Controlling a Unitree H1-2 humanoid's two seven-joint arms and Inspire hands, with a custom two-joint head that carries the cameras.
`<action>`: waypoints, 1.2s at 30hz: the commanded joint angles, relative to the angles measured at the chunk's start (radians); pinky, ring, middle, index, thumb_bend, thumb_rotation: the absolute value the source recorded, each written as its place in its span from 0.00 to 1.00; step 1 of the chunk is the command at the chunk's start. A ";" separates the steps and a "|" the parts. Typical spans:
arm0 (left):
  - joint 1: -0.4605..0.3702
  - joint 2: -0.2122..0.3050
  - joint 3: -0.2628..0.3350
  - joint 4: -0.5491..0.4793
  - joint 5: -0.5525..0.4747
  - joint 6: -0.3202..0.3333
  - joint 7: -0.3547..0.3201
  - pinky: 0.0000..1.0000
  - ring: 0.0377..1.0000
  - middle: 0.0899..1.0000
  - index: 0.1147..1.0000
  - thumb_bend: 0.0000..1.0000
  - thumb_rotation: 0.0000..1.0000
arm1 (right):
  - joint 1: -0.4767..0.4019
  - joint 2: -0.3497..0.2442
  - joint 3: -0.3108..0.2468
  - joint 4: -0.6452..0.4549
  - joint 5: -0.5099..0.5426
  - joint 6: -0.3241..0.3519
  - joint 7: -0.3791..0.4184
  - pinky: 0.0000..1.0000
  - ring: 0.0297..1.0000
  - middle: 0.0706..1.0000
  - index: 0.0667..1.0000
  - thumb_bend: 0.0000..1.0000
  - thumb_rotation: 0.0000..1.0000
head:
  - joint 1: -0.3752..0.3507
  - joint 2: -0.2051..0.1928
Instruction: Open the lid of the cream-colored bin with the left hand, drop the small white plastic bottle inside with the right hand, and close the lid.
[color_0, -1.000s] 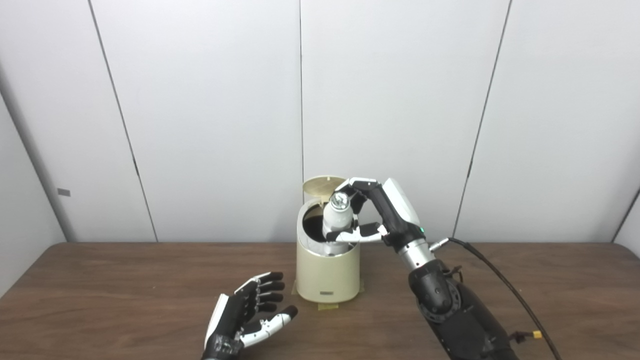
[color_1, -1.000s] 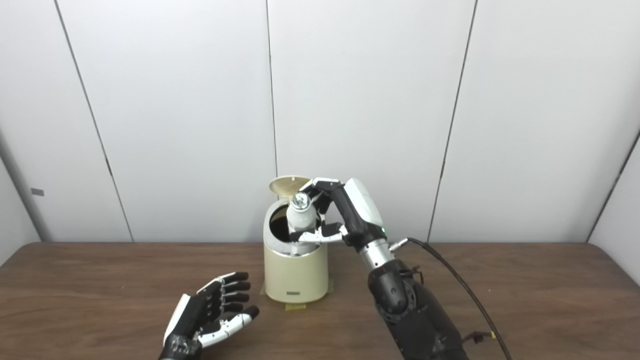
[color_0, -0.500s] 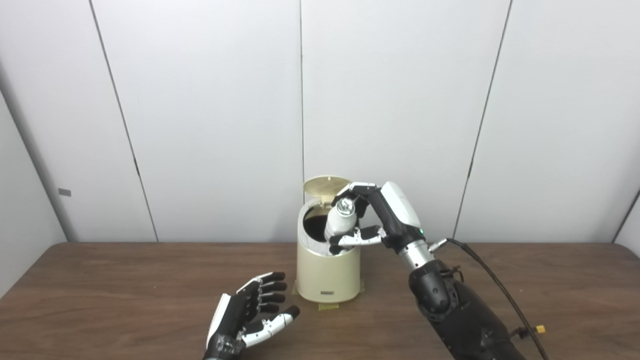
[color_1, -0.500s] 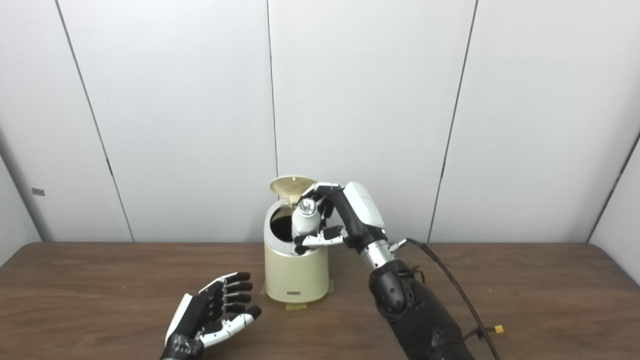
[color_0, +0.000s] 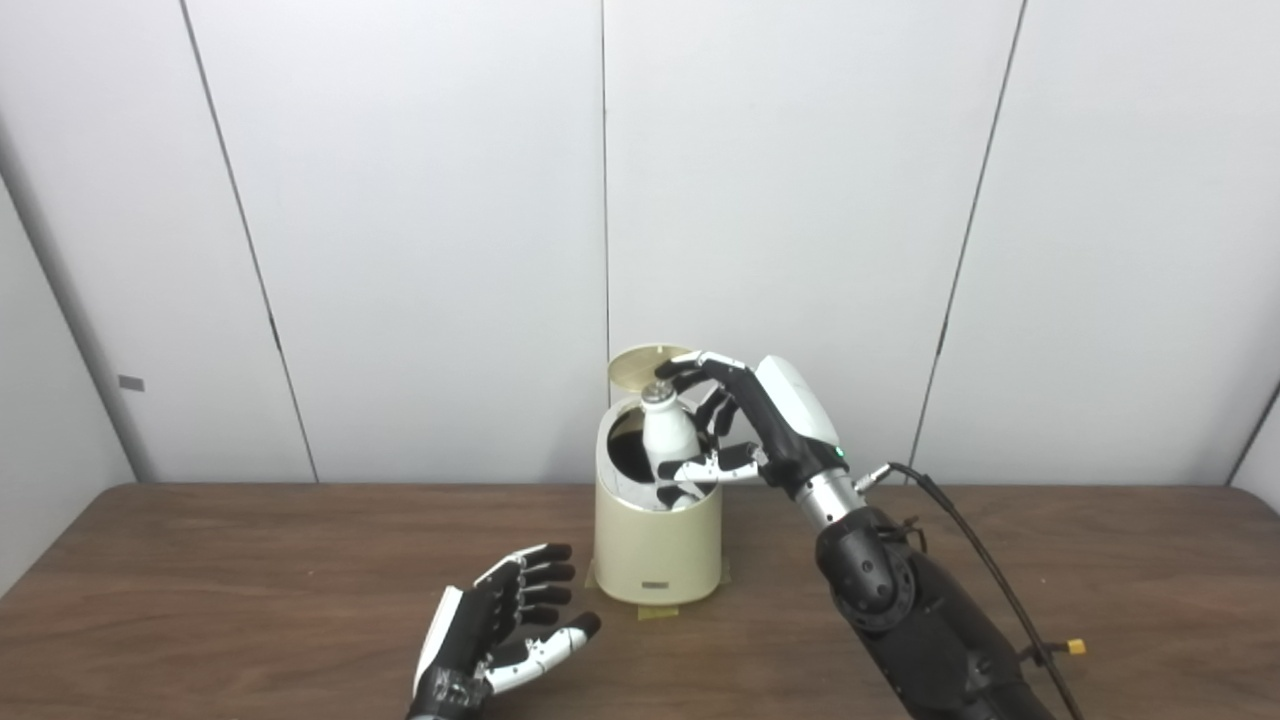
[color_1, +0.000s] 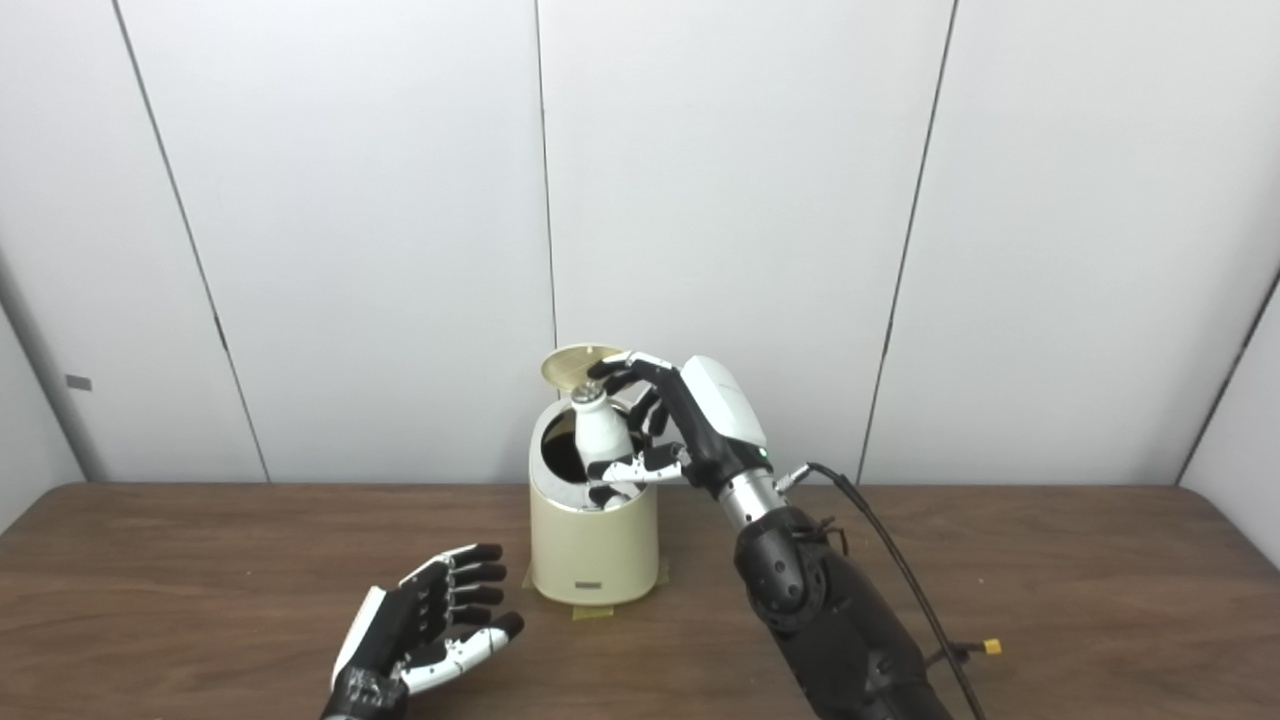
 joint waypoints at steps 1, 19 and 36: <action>-0.024 0.004 -0.002 -0.037 0.001 -0.012 0.005 0.70 0.70 0.72 0.76 0.69 0.11 | -0.025 -0.002 -0.005 -0.024 -0.001 0.010 0.014 0.33 0.44 0.67 0.69 0.53 0.00 | 0.000 0.001; -0.022 0.014 -0.002 -0.038 -0.008 -0.009 -0.006 0.70 0.70 0.72 0.76 0.69 0.11 | 0.112 -0.007 -0.088 -0.241 0.072 -0.083 -0.004 0.27 0.43 0.60 0.62 0.53 0.00 | -0.001 0.004; -0.023 0.016 0.004 -0.039 -0.019 -0.026 -0.006 0.67 0.68 0.72 0.76 0.70 0.11 | 0.370 -0.046 -0.282 -0.387 0.520 0.055 0.223 0.56 0.63 0.78 0.78 0.85 0.31 | -0.010 0.004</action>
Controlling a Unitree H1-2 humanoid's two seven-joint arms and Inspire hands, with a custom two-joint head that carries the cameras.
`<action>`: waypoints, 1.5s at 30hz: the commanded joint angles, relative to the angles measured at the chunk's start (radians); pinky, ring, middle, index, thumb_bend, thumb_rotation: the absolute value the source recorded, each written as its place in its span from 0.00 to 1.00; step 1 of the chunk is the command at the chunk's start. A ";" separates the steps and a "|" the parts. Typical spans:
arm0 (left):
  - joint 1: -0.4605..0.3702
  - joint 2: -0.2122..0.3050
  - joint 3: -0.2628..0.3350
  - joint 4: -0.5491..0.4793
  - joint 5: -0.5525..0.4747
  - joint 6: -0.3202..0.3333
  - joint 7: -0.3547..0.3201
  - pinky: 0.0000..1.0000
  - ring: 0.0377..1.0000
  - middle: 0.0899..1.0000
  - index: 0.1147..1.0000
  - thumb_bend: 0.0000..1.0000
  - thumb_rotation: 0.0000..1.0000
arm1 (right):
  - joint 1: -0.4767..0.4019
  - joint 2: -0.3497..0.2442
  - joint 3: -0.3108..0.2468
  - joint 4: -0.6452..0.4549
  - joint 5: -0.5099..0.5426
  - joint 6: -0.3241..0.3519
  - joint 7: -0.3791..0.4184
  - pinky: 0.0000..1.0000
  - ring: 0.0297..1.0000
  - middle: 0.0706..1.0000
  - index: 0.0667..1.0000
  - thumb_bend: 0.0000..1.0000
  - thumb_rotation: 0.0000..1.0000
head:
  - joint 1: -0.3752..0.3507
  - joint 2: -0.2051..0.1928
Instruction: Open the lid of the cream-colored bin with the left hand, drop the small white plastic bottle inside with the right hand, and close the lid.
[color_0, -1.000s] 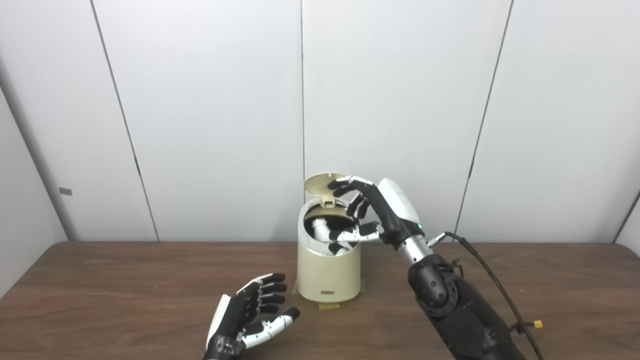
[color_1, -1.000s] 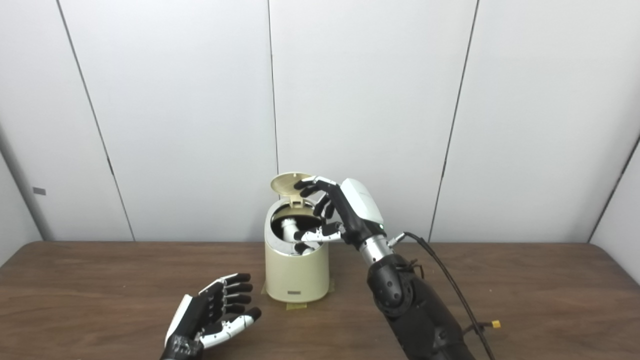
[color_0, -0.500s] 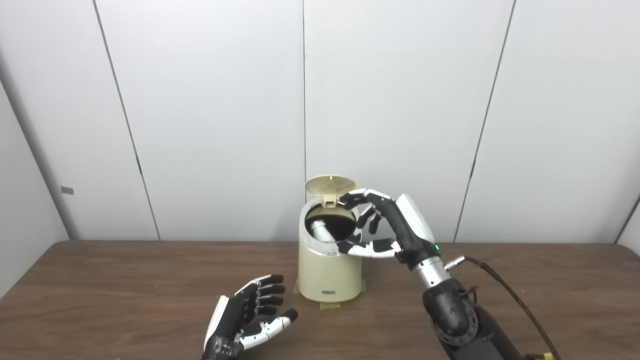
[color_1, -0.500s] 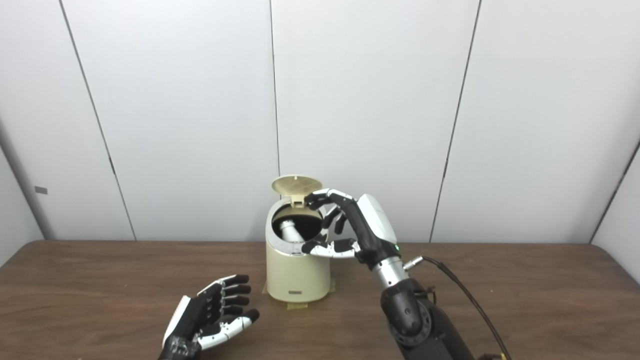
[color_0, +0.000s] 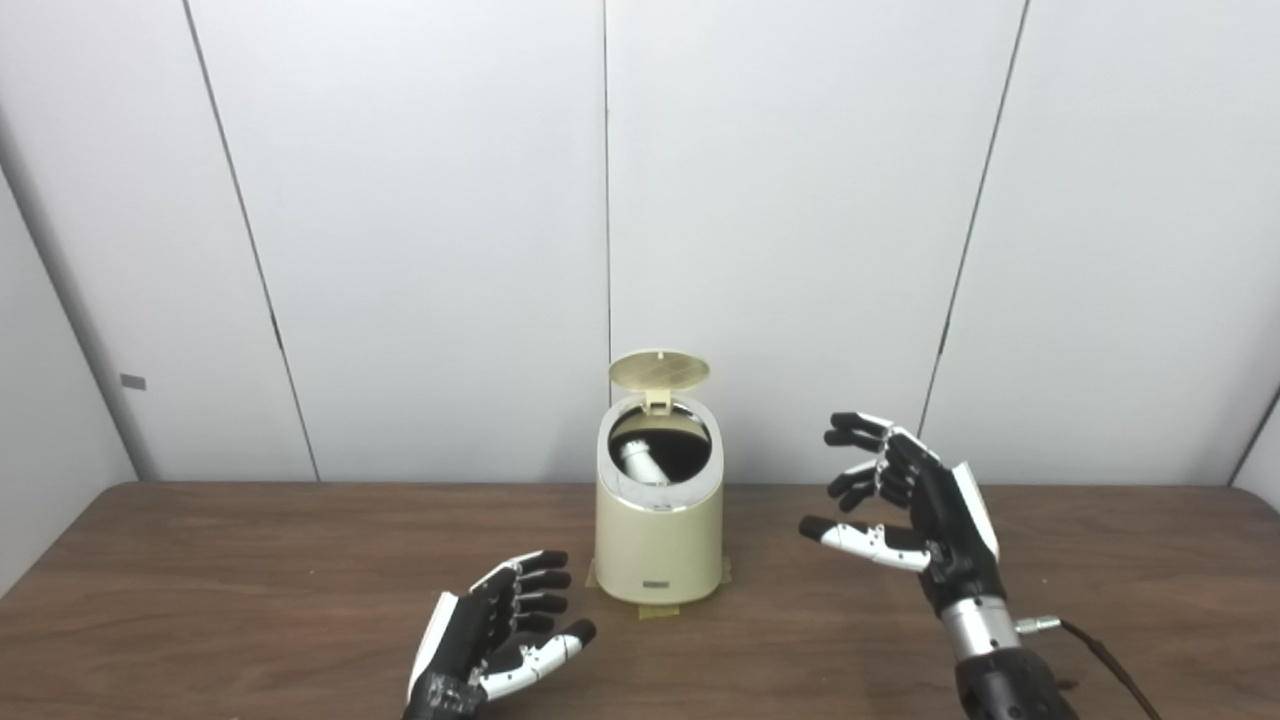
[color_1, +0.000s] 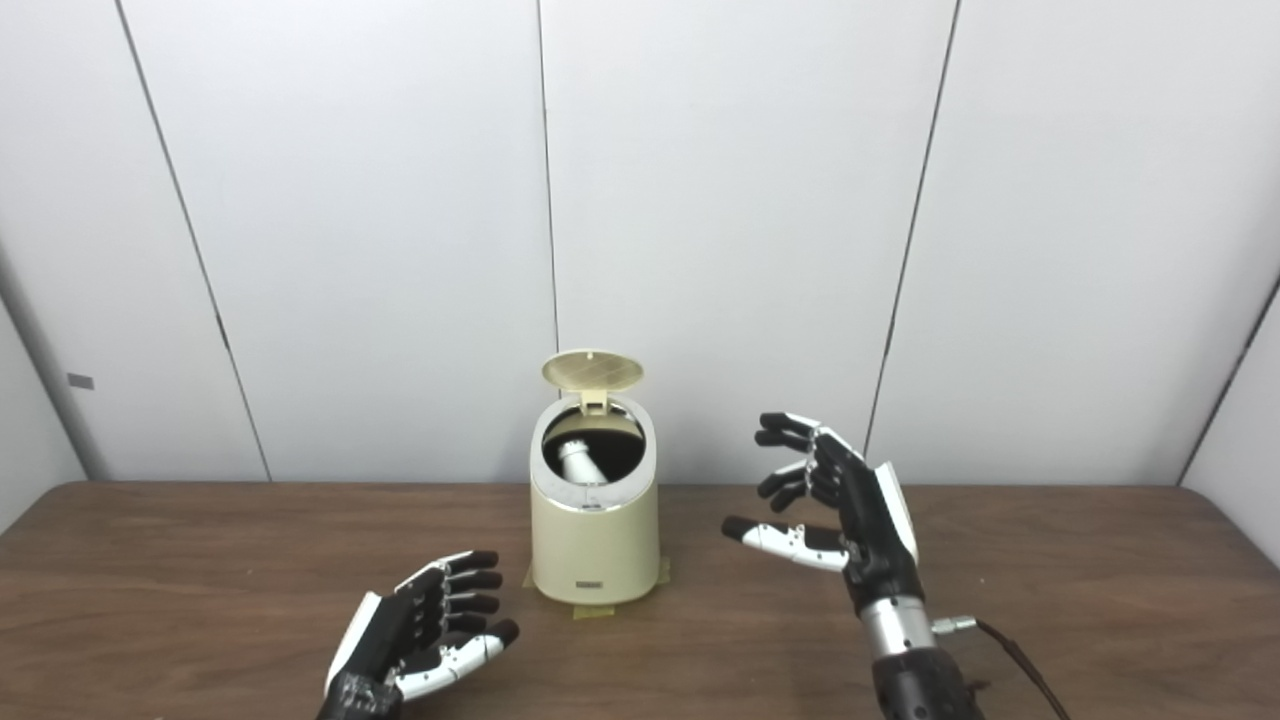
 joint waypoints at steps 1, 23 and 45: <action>-0.034 0.002 0.004 -0.029 -0.011 -0.040 0.003 0.67 0.68 0.72 0.76 0.70 0.12 | -0.026 -0.006 -0.004 -0.056 0.028 0.001 0.030 0.60 0.69 0.81 0.78 0.90 0.36 | 0.005 0.001; -0.095 0.043 0.030 -0.094 -0.013 -0.064 0.004 0.69 0.82 0.85 0.84 0.74 0.37 | 0.074 0.055 -0.049 -0.053 0.093 -0.037 0.093 0.64 0.69 0.79 0.81 0.92 0.36 | 0.030 -0.007; -0.566 0.149 -0.096 0.095 0.206 0.044 -0.037 0.86 0.98 1.00 0.97 0.92 0.54 | 0.087 0.067 -0.046 -0.095 0.091 0.000 0.094 0.63 0.69 0.78 0.80 0.93 0.35 | 0.024 -0.022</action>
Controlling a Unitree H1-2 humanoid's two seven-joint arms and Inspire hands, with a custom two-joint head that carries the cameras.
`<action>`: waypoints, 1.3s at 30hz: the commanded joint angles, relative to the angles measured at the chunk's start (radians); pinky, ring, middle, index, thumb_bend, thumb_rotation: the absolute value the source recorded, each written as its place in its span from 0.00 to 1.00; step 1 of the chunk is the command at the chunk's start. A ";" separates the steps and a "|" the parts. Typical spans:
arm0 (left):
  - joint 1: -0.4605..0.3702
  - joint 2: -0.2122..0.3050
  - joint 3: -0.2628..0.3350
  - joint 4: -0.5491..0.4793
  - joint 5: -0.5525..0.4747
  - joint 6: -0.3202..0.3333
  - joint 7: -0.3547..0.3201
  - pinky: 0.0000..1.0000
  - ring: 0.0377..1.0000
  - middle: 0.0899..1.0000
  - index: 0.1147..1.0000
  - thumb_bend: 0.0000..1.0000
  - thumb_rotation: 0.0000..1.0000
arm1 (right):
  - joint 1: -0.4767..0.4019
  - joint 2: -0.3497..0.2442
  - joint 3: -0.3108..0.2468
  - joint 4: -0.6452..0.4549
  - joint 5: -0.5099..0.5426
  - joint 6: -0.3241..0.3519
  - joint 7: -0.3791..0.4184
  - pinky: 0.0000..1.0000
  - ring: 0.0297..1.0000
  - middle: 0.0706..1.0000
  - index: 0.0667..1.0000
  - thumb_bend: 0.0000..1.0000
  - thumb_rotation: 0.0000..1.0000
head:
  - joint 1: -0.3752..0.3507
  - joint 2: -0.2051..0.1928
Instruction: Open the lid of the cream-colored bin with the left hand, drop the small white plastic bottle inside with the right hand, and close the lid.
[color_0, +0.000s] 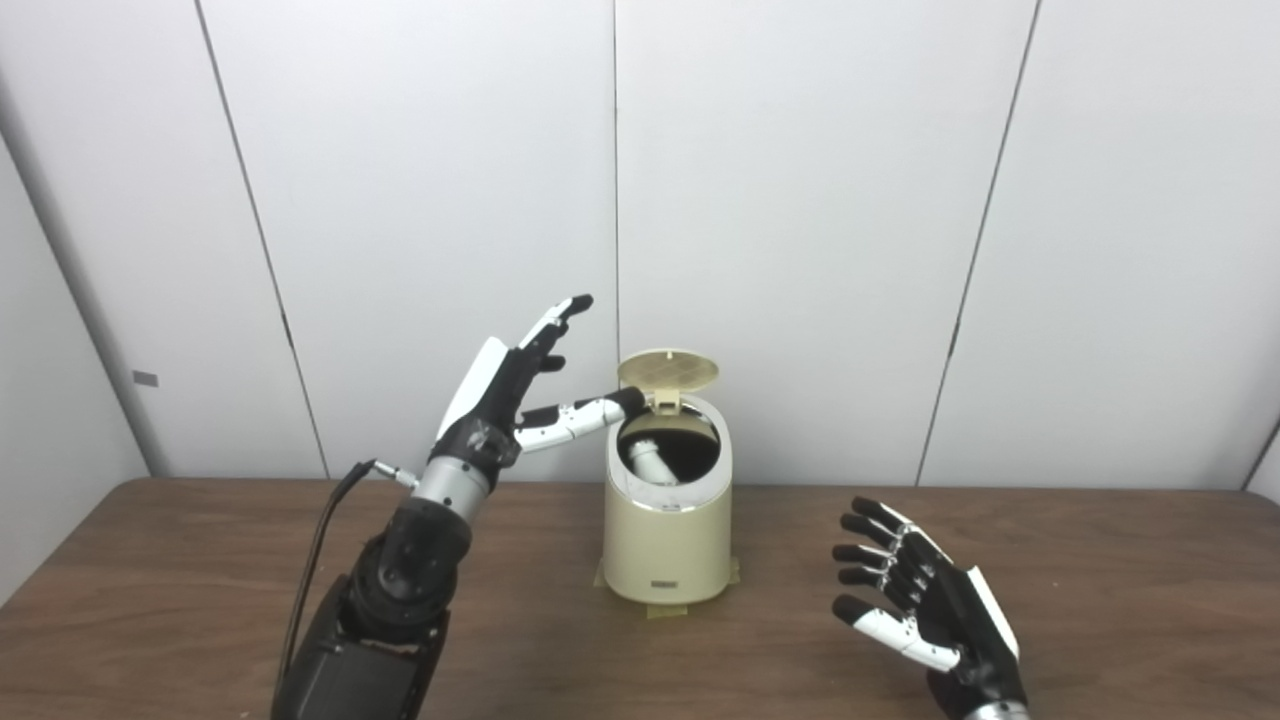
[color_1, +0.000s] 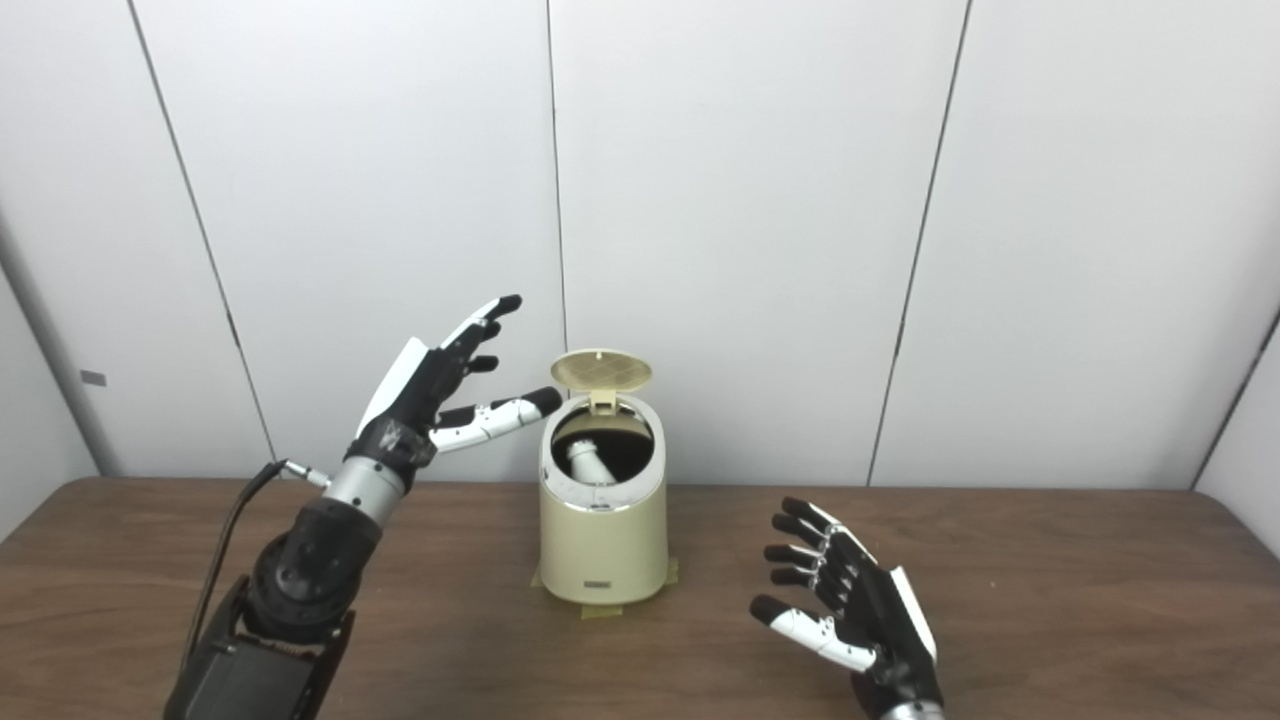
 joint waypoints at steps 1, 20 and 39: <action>-0.088 0.015 -0.011 0.010 0.025 -0.020 0.001 0.86 0.98 1.00 0.96 0.92 0.54 | -0.033 0.001 -0.001 -0.048 -0.015 -0.008 -0.012 0.63 0.69 0.78 0.79 0.93 0.35 | -0.001 0.000; -0.161 0.070 -0.166 0.121 0.226 -0.072 -0.046 0.86 0.97 0.89 0.84 0.87 0.50 | -0.026 0.024 0.005 -0.085 -0.058 0.011 -0.021 0.59 0.69 0.76 0.76 0.88 0.32 | -0.017 0.001; -0.121 0.131 -0.193 -0.016 0.283 -0.098 -0.139 1.00 1.00 0.86 0.83 0.89 0.54 | -0.031 0.031 0.005 -0.078 -0.052 0.006 -0.014 0.58 0.70 0.77 0.77 0.87 0.30 | -0.024 0.006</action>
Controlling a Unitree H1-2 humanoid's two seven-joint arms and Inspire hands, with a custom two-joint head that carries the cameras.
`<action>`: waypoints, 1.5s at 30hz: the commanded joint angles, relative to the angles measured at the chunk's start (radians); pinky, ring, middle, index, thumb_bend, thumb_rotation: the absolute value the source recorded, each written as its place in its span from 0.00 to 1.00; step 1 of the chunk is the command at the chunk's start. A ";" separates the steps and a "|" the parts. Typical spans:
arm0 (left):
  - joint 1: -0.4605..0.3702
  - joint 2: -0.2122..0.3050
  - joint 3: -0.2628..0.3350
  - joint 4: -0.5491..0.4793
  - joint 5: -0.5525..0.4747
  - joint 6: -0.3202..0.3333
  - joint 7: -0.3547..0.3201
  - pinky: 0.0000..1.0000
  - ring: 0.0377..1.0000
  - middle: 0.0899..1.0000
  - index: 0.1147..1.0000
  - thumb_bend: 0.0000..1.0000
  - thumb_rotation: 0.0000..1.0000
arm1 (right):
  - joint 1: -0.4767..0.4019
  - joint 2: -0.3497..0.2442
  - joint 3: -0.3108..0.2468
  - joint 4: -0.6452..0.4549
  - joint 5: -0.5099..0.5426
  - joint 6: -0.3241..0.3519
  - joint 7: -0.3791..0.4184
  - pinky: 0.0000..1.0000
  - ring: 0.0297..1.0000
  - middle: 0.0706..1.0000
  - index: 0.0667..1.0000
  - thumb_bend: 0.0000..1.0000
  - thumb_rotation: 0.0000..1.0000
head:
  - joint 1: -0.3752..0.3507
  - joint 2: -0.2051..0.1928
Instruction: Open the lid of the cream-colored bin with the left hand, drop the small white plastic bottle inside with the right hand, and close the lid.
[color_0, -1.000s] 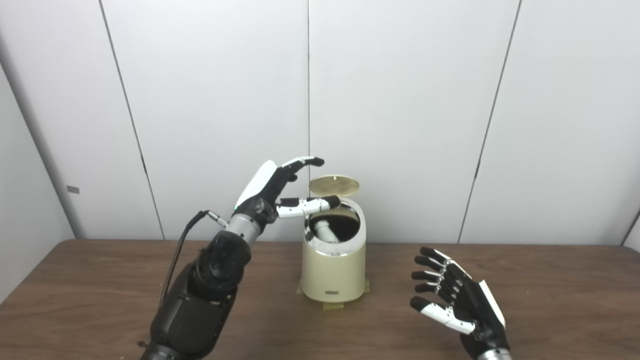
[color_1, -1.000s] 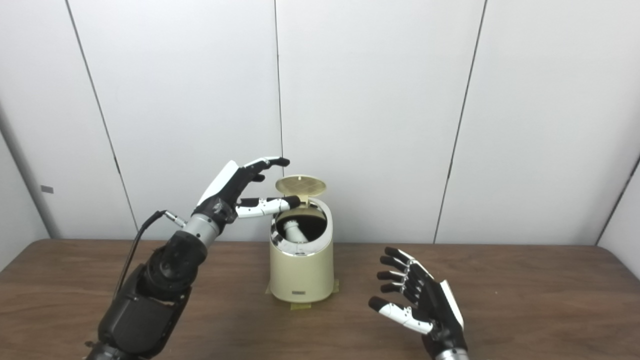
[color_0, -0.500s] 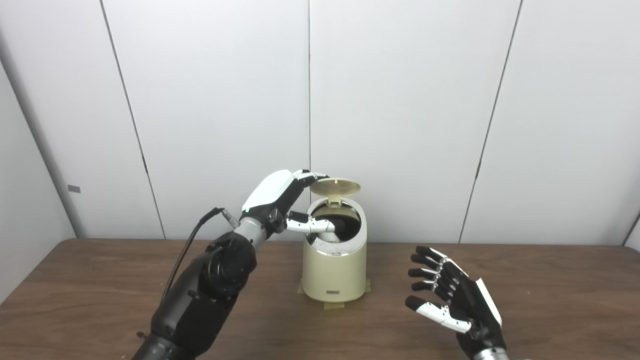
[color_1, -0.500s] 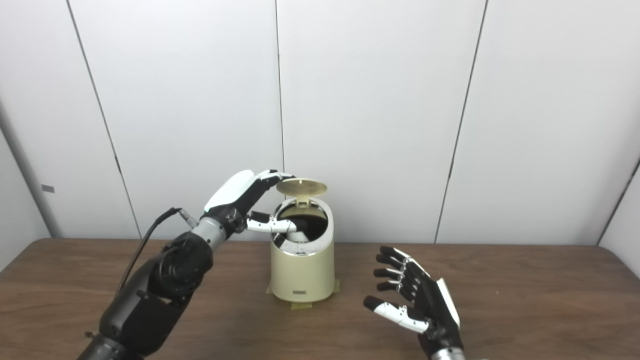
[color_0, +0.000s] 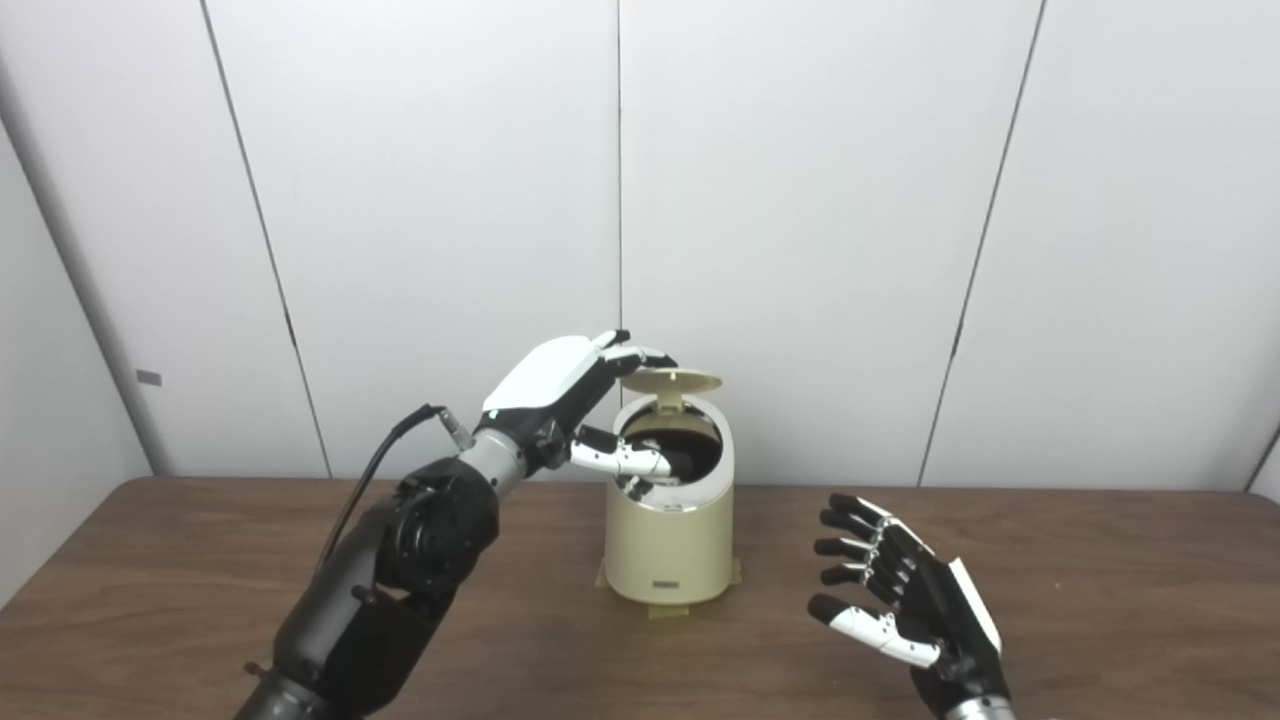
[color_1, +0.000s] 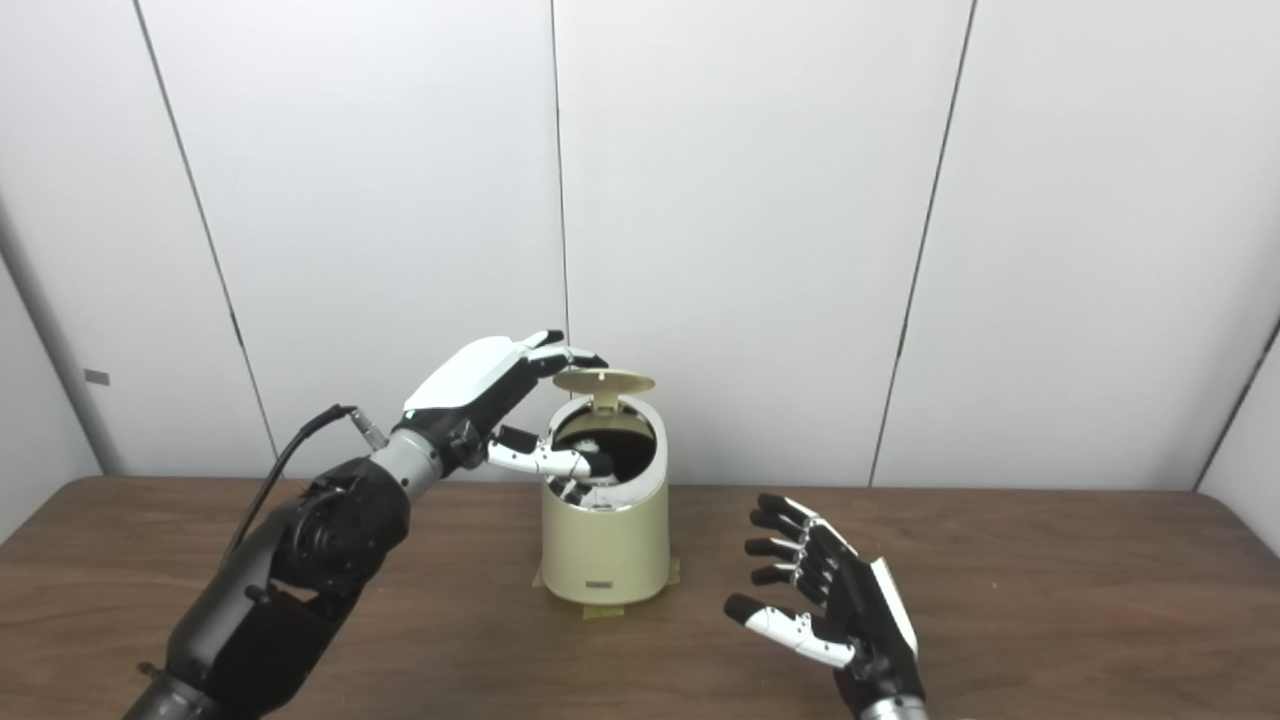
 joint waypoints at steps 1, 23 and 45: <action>-0.036 0.019 0.005 -0.048 0.019 -0.023 0.003 1.00 1.00 0.86 0.83 0.89 0.55 | -0.037 0.001 -0.004 -0.024 0.017 -0.013 -0.001 0.58 0.70 0.77 0.77 0.87 0.30 | 0.000 0.000; -0.007 0.052 -0.022 -0.092 0.127 -0.039 -0.054 1.00 0.98 0.83 0.81 0.90 0.55 | -0.037 0.012 0.004 -0.056 -0.007 0.008 -0.014 0.55 0.66 0.76 0.77 0.88 0.31 | -0.012 0.027; 0.024 0.068 -0.074 -0.187 0.299 -0.079 -0.107 1.00 0.92 0.69 0.66 0.91 0.47 | -0.033 0.016 0.004 -0.097 0.000 0.060 -0.012 0.54 0.66 0.76 0.76 0.88 0.29 | -0.014 0.051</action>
